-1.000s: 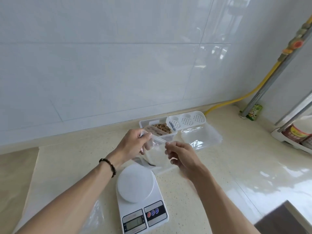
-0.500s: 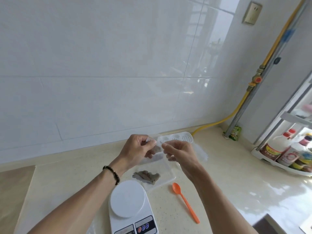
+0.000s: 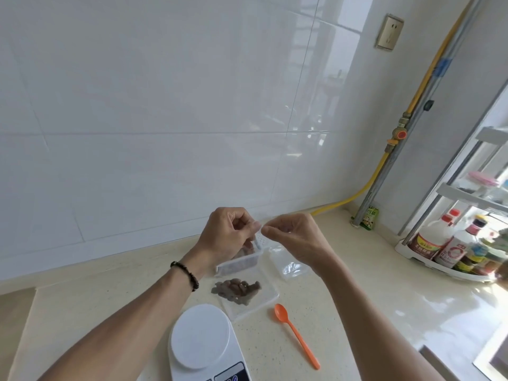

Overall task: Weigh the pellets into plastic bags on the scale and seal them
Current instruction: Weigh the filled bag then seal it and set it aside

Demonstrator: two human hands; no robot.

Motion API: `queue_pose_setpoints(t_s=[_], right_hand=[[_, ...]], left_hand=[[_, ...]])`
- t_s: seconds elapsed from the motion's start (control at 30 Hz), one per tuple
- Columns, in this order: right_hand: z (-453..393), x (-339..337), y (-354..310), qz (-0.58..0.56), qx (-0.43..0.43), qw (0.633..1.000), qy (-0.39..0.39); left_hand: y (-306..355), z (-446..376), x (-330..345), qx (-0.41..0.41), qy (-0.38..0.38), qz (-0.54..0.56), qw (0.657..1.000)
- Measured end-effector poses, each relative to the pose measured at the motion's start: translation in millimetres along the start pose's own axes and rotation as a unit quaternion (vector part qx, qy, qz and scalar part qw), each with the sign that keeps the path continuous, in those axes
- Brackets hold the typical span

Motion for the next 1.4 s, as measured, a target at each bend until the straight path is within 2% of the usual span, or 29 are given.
queue_pose_setpoints(t_s=[0.2, 0.4, 0.53, 0.6, 0.67, 0.8, 1.0, 1.17, 1.3, 1.4], right_hand=[[-16, 1, 4, 0.116, -0.005, 0.993, -0.010], [-13, -24, 29, -0.061, 0.042, 0.997, 0.012], [-16, -42, 39, 0.071, 0.056, 0.994, 0.053], [-19, -51, 42, 0.082, 0.049, 0.994, 0.059], [-19, -61, 51, 0.031, 0.048, 0.997, 0.051], [-15, -84, 86, -0.113, 0.076, 0.990, 0.038], [-35, -131, 144, -0.117, 0.055, 0.989, 0.066], [-47, -169, 205, -0.161, 0.095, 0.979, 0.086], [-43, -184, 257, -0.187, 0.149, 0.970, -0.042], [-33, -195, 309, -0.103, 0.193, 0.972, -0.087]], left_hand=[[-3, -11, 2, -0.018, -0.032, 0.018, 0.999], [-1, -24, 2, -0.013, 0.003, 0.047, 0.999], [1, -35, 16, -0.017, -0.037, 0.045, 0.998], [2, -42, 28, -0.020, -0.069, 0.007, 0.997], [3, -50, 42, -0.012, -0.081, -0.033, 0.996], [1, -71, 75, -0.006, -0.054, -0.030, 0.998], [-6, -111, 134, -0.054, -0.076, -0.048, 0.994], [-13, -146, 190, -0.082, -0.120, -0.083, 0.986], [-20, -171, 235, -0.100, -0.120, -0.044, 0.987], [-33, -192, 263, -0.122, -0.100, 0.001, 0.988]])
Point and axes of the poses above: each hand's wrist, its own z-axis away from the middle knuckle, its own x-axis out of the palm, y = z × x, the point moved 4 cm from there along -z, towards the middle knuckle, and after that the axes turned 7 degrees about -x, right-handed, at the moved point
